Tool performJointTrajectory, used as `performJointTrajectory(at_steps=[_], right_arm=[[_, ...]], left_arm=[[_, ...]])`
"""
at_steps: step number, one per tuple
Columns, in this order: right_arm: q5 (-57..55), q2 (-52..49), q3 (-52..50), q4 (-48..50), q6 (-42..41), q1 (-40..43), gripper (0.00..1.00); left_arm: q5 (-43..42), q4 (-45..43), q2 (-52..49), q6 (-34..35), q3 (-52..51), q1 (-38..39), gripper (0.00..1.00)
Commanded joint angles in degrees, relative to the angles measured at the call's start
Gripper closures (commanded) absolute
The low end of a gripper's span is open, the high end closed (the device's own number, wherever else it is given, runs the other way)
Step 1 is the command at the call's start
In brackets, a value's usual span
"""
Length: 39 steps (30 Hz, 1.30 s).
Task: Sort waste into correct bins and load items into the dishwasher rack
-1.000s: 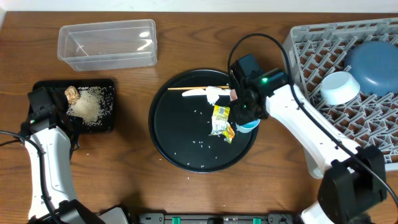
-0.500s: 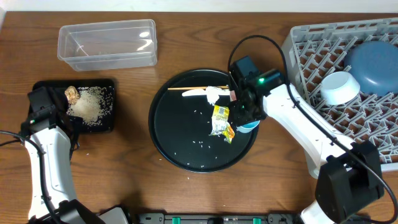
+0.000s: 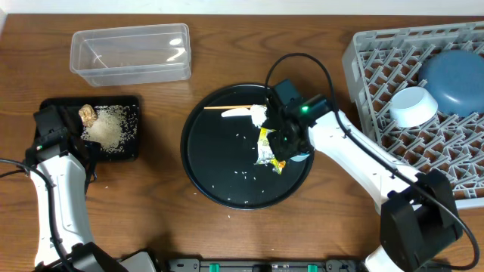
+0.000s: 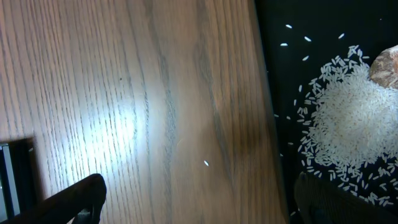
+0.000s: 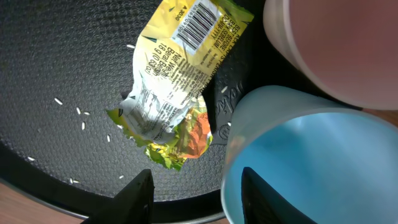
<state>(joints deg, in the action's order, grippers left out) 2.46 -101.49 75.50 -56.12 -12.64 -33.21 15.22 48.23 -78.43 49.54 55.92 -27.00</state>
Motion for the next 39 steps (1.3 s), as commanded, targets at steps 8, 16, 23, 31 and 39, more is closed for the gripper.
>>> performJointTrajectory(at_steps=[8,16,23,31,39], right_arm=[[-5.40,-0.44,-0.85,0.00,-3.23,-0.52,0.61],[-5.22,-0.44,-3.06,2.62,-3.96,-0.61,0.67],[-5.27,-0.42,-4.11,3.69,-5.16,-0.61,0.76],[-5.01,-0.42,-3.58,3.37,-5.16,-0.57,0.84],[-5.03,-0.42,-1.40,1.40,-5.60,-0.57,0.90]], left_arm=[[0.90,0.33,-0.13,0.52,0.57,-0.31,0.02],[0.90,0.33,-0.13,0.52,0.57,-0.31,0.02],[0.90,0.33,-0.13,0.52,0.57,-0.31,0.02],[0.90,0.33,-0.13,0.52,0.57,-0.31,0.02],[0.90,0.33,-0.13,0.52,0.57,-0.31,0.02]])
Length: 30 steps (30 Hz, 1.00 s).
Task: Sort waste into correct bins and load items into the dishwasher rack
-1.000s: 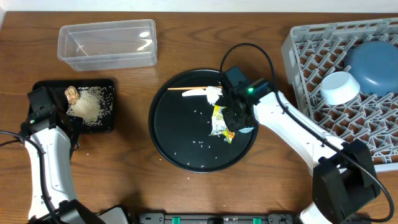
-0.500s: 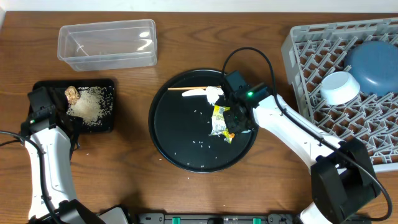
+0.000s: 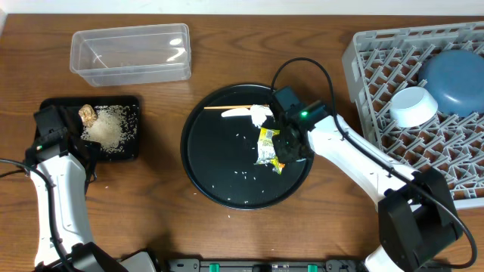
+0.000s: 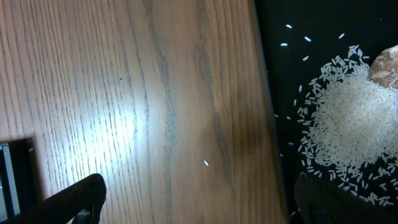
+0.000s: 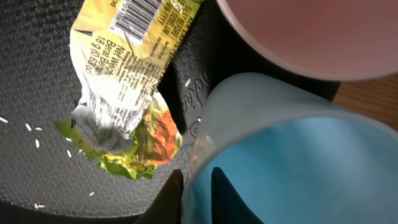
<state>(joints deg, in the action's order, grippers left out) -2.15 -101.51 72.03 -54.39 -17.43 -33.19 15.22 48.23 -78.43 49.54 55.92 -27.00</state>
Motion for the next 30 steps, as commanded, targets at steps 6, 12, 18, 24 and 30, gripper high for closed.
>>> performJointTrajectory(at_steps=[6,12,18,24,30], right_arm=[[-0.42,-0.39,3.08,-0.83,-0.81,-0.57,0.96],[-0.42,-0.39,3.08,-0.87,-1.01,-0.59,0.99],[-0.42,-0.39,3.08,-0.85,-1.01,-0.57,0.97],[-0.39,-0.39,3.08,-0.81,-1.01,-0.59,0.95],[-0.42,-0.39,3.08,-0.74,-1.01,-0.57,0.80]], left_arm=[[0.90,0.33,-0.13,0.52,0.57,-0.31,0.02],[0.92,0.33,-0.13,0.52,0.57,-0.31,0.02],[0.90,0.33,-0.13,0.52,0.57,-0.31,0.02],[0.92,0.33,-0.13,0.52,0.57,-0.31,0.02],[0.90,0.33,-0.13,0.52,0.57,-0.31,0.02]])
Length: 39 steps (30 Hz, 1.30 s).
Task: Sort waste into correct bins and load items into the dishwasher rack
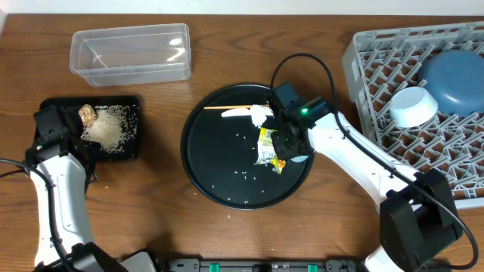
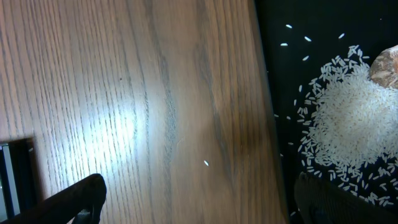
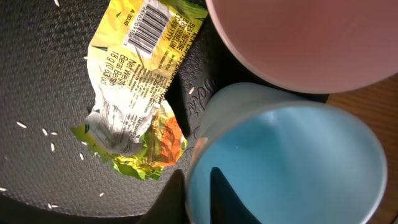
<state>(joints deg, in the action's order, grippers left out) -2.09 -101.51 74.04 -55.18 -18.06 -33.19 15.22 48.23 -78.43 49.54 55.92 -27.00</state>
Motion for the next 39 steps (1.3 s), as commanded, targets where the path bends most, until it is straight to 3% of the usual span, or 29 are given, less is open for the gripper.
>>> performJointTrajectory(at_steps=[1,4,13,21,26,39], right_arm=[[-0.48,-0.39,1.07,0.13,-0.35,-0.57,0.74],[-0.48,-0.39,1.09,0.46,-0.35,-0.55,0.64],[-0.24,-0.37,8.35,-5.03,-0.28,-0.17,0.60],[2.82,-0.37,20.22,-11.30,1.18,0.52,0.30],[12.76,-0.42,21.07,-7.48,7.96,-0.87,0.31],[5.81,-5.49,19.32,-4.33,4.15,-6.16,0.31]], left_arm=[[0.90,0.33,-0.13,0.52,0.57,-0.31,0.02],[0.90,0.33,-0.13,0.52,0.57,-0.31,0.02],[0.90,0.33,-0.13,0.52,0.57,-0.31,0.02],[0.90,0.33,-0.13,0.52,0.57,-0.31,0.02],[0.90,0.33,-0.13,0.52,0.57,-0.31,0.02],[0.90,0.33,-0.13,0.52,0.57,-0.31,0.02]])
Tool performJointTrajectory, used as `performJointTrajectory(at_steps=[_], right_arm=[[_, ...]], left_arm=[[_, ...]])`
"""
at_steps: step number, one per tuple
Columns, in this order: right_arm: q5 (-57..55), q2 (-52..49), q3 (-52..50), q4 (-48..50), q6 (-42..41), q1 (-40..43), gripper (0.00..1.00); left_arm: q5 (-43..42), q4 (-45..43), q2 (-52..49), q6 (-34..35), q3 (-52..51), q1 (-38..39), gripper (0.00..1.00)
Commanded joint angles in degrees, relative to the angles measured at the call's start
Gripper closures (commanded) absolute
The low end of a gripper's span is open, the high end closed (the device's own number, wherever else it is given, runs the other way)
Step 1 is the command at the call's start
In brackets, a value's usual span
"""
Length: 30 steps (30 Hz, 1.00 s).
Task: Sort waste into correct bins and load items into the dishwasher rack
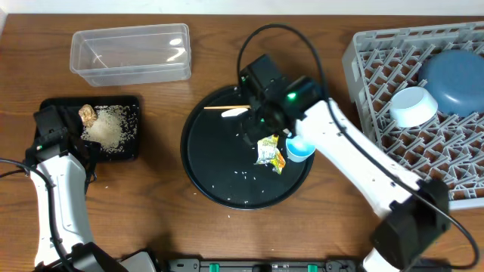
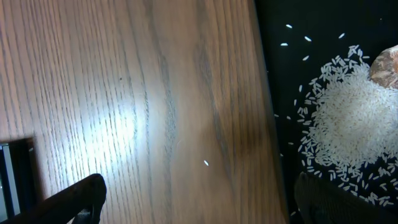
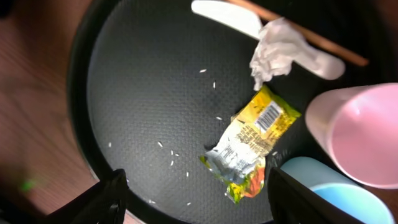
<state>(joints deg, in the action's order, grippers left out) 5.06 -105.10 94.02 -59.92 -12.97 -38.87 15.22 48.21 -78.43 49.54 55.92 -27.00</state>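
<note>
On the round black tray (image 1: 200,162) lie a crumpled yellow wrapper (image 3: 252,146), a white tissue (image 3: 277,53), a white spoon (image 3: 214,11) and a thin wooden stick (image 1: 219,108). A blue cup (image 1: 299,148) and a pink cup (image 3: 354,130) stand upright at the tray's right edge. My right gripper (image 3: 208,202) hangs high over the tray's middle, open and empty. My left gripper (image 2: 205,205) is open over bare wood beside the square black tray of rice (image 1: 128,147).
A clear plastic bin (image 1: 130,53) stands at the back left. The grey dishwasher rack (image 1: 378,83) at the right holds a blue bowl (image 1: 452,72) and a white bowl (image 1: 412,106). A brown food lump (image 1: 88,114) lies by the rice. Loose grains dot the round tray.
My right gripper was shut on the blue cup's wall, low over the tray. It is now open, higher and further left. The cup stands on the tray. The left arm is unchanged.
First my right gripper was open, low over the wrapper and the blue cup. Then its jaws were shut on the blue cup's wall, and stayed so a second later. Now the cup is released on the tray and the gripper is raised. The left arm never moved.
</note>
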Motion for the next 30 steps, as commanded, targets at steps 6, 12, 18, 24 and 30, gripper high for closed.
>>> performJointTrajectory(at_steps=[6,12,18,24,30], right_arm=[[-9.33,-0.42,0.72,0.33,-8.02,1.73,0.23],[-11.30,3.82,2.82,-1.70,-8.44,11.74,0.01],[-10.58,6.23,2.82,-2.89,-8.48,26.71,0.01],[-5.60,6.19,2.75,-4.87,-8.46,37.24,0.01],[-3.10,6.19,2.69,-8.61,-8.46,40.41,0.01]], left_arm=[[0.90,0.35,-0.13,0.52,0.57,-0.31,0.02],[0.90,0.35,-0.13,0.52,0.57,-0.31,0.02],[0.90,0.35,-0.13,0.52,0.57,-0.31,0.02],[0.90,0.35,-0.13,0.52,0.57,-0.31,0.02],[0.90,0.35,-0.13,0.52,0.57,-0.31,0.02]])
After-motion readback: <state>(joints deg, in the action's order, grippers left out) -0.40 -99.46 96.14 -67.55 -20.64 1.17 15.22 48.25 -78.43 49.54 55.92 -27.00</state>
